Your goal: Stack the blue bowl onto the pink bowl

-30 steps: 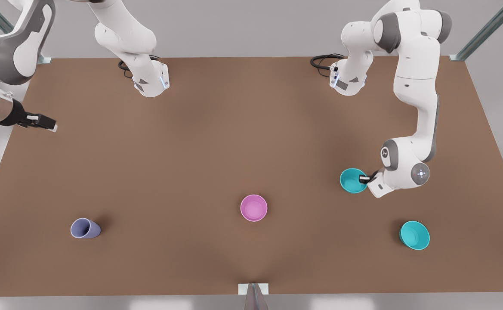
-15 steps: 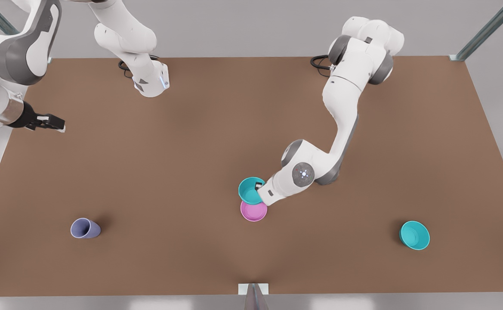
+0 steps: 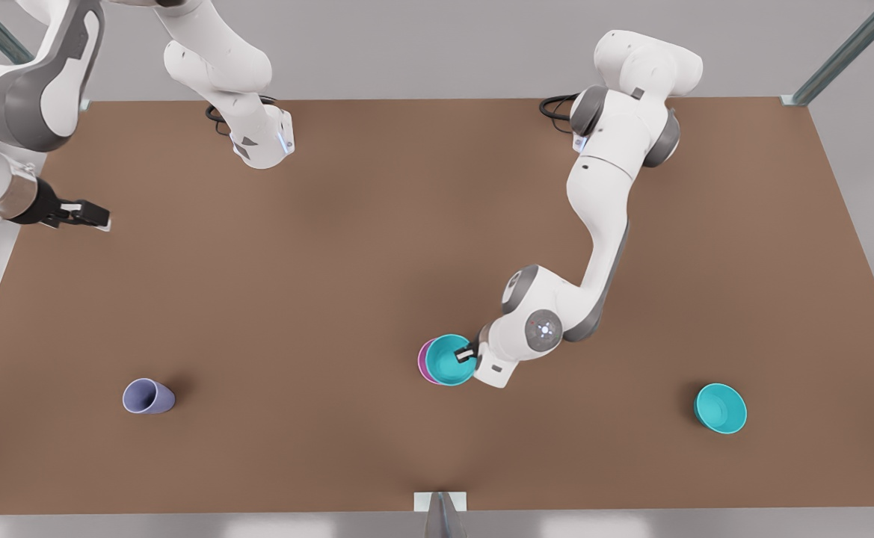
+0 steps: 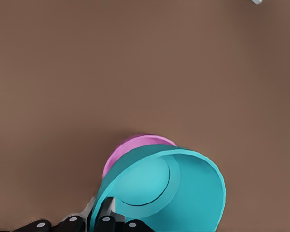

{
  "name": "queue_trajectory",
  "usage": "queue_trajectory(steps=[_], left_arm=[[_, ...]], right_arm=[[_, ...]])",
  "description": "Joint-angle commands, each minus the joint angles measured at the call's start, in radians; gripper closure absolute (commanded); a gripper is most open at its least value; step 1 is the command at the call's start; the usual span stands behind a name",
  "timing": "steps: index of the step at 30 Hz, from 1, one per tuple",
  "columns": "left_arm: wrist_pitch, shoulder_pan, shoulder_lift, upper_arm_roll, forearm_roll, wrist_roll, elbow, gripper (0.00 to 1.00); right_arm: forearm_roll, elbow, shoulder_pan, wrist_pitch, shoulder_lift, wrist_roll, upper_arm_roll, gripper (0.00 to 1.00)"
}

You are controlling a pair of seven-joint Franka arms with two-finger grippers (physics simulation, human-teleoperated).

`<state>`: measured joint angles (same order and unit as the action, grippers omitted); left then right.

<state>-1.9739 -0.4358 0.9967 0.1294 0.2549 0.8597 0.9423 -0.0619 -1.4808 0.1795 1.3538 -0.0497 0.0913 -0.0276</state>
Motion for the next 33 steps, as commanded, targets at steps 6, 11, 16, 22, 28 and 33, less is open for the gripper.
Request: queue_trajectory(steps=[6,11,16,22,28,33], left_arm=[[-0.013,0.000,0.013,0.026,0.004,0.384,0.006,0.79],[-0.011,0.000,0.019,0.032,0.001,0.381,0.010,0.79],[-0.013,-0.004,0.020,0.033,0.000,0.374,0.012,0.79],[-0.054,-0.011,0.022,0.033,0.000,0.368,0.013,0.79],[-0.026,-0.015,0.023,0.033,-0.008,0.374,0.016,0.79],[-0.028,-0.021,0.023,0.035,-0.006,0.374,0.026,0.79]], right_arm=[[0.001,0.000,-0.011,-0.001,0.001,0.008,0.002,0.00],[-0.003,0.000,-0.012,-0.001,-0.001,0.004,0.002,0.00],[-0.003,0.000,-0.012,-0.001,-0.006,0.002,0.002,0.00],[-0.004,-0.001,-0.012,-0.016,-0.007,0.005,0.002,0.00],[-0.006,0.000,-0.014,-0.019,-0.007,0.004,0.002,0.00],[-0.006,0.000,-0.014,-0.019,-0.007,0.007,0.003,0.00]])
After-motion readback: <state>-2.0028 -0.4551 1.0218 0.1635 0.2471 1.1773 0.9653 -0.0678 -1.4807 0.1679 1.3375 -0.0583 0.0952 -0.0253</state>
